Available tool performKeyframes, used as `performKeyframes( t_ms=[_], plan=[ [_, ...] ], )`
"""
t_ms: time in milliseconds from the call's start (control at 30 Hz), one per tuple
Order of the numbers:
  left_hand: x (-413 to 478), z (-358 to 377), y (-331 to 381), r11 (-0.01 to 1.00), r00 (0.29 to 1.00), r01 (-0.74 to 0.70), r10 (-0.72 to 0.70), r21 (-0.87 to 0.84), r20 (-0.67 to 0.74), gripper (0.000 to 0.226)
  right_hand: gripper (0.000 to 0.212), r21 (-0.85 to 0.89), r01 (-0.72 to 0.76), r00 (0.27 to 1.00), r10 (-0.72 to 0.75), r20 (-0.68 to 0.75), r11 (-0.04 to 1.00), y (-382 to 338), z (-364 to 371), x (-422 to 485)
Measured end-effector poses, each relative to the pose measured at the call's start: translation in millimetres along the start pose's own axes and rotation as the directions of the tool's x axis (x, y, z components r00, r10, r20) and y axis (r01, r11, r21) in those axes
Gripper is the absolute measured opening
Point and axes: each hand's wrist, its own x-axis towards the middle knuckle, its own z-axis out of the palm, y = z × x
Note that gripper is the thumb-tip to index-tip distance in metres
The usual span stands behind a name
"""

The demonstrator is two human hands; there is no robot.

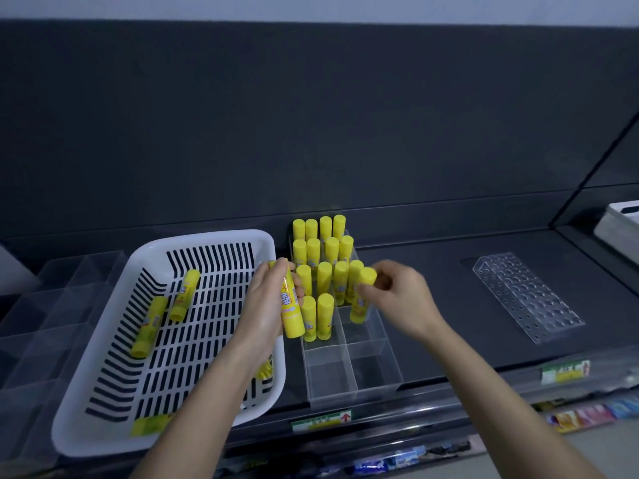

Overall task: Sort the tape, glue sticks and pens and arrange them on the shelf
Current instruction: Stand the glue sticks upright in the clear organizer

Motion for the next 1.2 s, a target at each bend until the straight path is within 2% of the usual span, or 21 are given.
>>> performKeyframes(
  t_ms=[100, 233, 433, 533, 633, 800, 900, 967, 1067, 1133, 1200],
  plan=[
    [-1.5, -2.9, -0.4, 0.997, 0.997, -0.065, 0.063, 0.035, 0.052, 0.023, 0.006, -0.126, 0.060, 0.992, -0.045, 0.121, 0.990, 9.4, 8.1, -4.0],
    [-6.0, -6.8, 0.0, 0.986, 0.982, -0.130, 0.114, 0.102, 0.149, 0.024, 0.015, -0.226, 0.129, 0.974, -0.081, 0.212, 0.966, 18.5, 14.6, -6.0],
    [-5.1, -8.9, 0.6, 0.985, 0.980, -0.152, 0.140, 0.079, 0.139, 0.032, 0.024, -0.200, 0.148, 0.959, -0.091, 0.268, 0.968, 21.1, 14.2, -4.3],
    [-3.9, -5.6, 3.5, 0.989, 0.981, -0.147, 0.147, -0.012, 0.129, 0.031, 0.029, -0.171, 0.144, 0.976, -0.111, 0.189, 0.975, 16.9, 10.9, -3.7],
    [-3.1, 1.2, 6.2, 0.988, 0.979, -0.136, 0.145, -0.074, 0.141, 0.028, 0.025, 0.024, 0.115, 0.989, -0.117, 0.094, 0.993, 7.8, 5.9, -4.7],
    [-2.7, 18.7, 1.7, 0.987, 0.978, -0.107, 0.127, -0.120, 0.166, 0.019, 0.017, 0.351, -0.008, 0.956, -0.096, 0.277, 0.936, -4.3, 0.5, -7.7],
    [-2.8, 23.9, -2.0, 0.989, 0.978, -0.113, 0.126, -0.091, 0.163, 0.019, 0.018, 0.491, -0.089, 0.951, -0.072, 0.301, 0.867, -5.5, -3.5, -10.2],
    [-1.4, 21.7, -1.1, 0.989, 0.975, -0.148, 0.146, 0.003, 0.170, 0.020, 0.017, 0.561, -0.118, 0.967, -0.033, 0.252, 0.820, -4.2, -9.1, -9.5],
    [3.8, 9.9, -0.1, 0.929, 0.971, -0.233, 0.206, 0.286, 0.121, 0.018, 0.015, 0.680, -0.148, 0.984, 0.039, 0.172, 0.718, -0.7, -24.2, -6.7],
    [8.2, -1.8, -3.4, 0.823, 0.957, -0.274, 0.284, 0.498, 0.057, 0.021, 0.016, 0.665, -0.131, 0.988, 0.046, 0.144, 0.735, 1.3, -33.5, -6.0],
    [12.7, -12.1, -10.4, 0.641, 0.939, -0.242, 0.345, 0.728, 0.007, 0.034, 0.017, 0.583, -0.105, 0.992, 0.044, 0.117, 0.806, 2.9, -38.3, -5.5]
  ],
)
